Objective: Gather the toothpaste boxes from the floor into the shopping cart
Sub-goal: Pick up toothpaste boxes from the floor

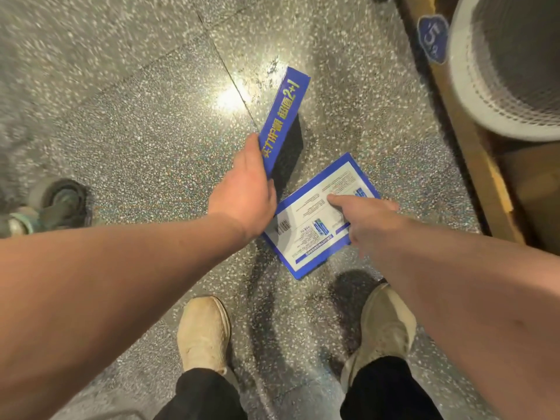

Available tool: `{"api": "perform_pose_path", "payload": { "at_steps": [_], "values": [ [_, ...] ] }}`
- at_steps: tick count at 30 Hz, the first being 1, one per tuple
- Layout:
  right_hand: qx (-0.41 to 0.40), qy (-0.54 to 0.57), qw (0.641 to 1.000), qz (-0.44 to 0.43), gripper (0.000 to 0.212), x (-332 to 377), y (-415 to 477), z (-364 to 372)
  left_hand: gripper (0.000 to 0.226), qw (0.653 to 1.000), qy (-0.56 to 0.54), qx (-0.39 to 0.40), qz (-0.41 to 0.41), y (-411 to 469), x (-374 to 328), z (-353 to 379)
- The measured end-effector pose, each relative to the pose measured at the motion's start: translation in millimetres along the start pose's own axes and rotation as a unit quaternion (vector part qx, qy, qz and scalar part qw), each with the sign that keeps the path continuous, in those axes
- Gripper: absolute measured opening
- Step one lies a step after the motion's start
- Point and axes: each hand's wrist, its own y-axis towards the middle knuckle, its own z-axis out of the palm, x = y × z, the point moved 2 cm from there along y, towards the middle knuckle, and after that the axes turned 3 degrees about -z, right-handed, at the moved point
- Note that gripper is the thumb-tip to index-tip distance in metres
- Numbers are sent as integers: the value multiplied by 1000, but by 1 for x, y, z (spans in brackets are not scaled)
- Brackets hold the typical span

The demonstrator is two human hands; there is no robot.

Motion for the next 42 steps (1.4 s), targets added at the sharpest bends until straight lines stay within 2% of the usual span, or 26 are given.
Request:
{"api": "perform_pose_path", "payload": {
  "at_steps": [3, 7, 9, 13, 17, 20, 25, 28, 31, 32, 33, 35, 36, 37, 38, 40, 42],
  "values": [
    [-6, 22, 1000, 8, 107, -3, 1, 1, 71, 1000, 10, 2, 13, 1, 2, 0],
    [-38, -4, 999, -10, 113, 4, -16, 2, 54, 1000, -1, 5, 19, -2, -1, 2],
    [-70, -13, 997, -34, 113, 9, -21, 7, 54, 999, 24, 18, 23, -5, -4, 2],
    [-59, 9, 987, -148, 75, 30, -58, 8, 50, 997, 63, 47, 24, -13, -6, 2],
    [-45, 8, 973, -228, 62, 46, -75, 15, 50, 995, 77, 56, 37, -19, -4, 3],
    [-27, -2, 977, -213, 56, 58, -81, 22, 55, 997, 55, 42, 46, -14, 4, 1],
    [-14, -32, 962, -269, 52, 76, -89, 35, 105, 995, 86, 47, 35, -5, 8, -1],
    [22, -149, 931, -333, 57, 84, -93, 36, 101, 992, 121, 23, 20, 0, 11, -1],
    [-2, -294, 873, -389, 71, 88, -98, 18, 95, 992, 122, 30, 14, 2, 9, 1],
    [-12, -344, 833, -433, 80, 90, -102, 13, 94, 992, 121, 30, 14, 2, 8, 1],
    [-18, -416, 759, -501, 90, 90, -103, 11, 93, 992, 120, 30, 13, 2, 8, 2],
    [-8, -544, 545, -639, 103, 89, -99, 15, 96, 992, 121, 26, 8, 3, 7, 3],
    [4, -587, 453, -671, 105, 88, -95, 18, 98, 992, 127, 25, 2, 4, 7, 4],
    [14, -619, 392, -681, 105, 89, -93, 21, 100, 991, 133, 25, -7, 5, 6, 5],
    [18, -636, 361, -681, 101, 90, -91, 25, 101, 990, 139, 21, -16, 5, 5, 6],
    [8, -631, 331, -702, 88, 95, -91, 30, 102, 989, 146, 7, -32, 6, 4, 9],
    [3, -625, 304, -719, 80, 99, -90, 37, 92, 988, 147, -4, -39, 7, 4, 12]
  ]
}}
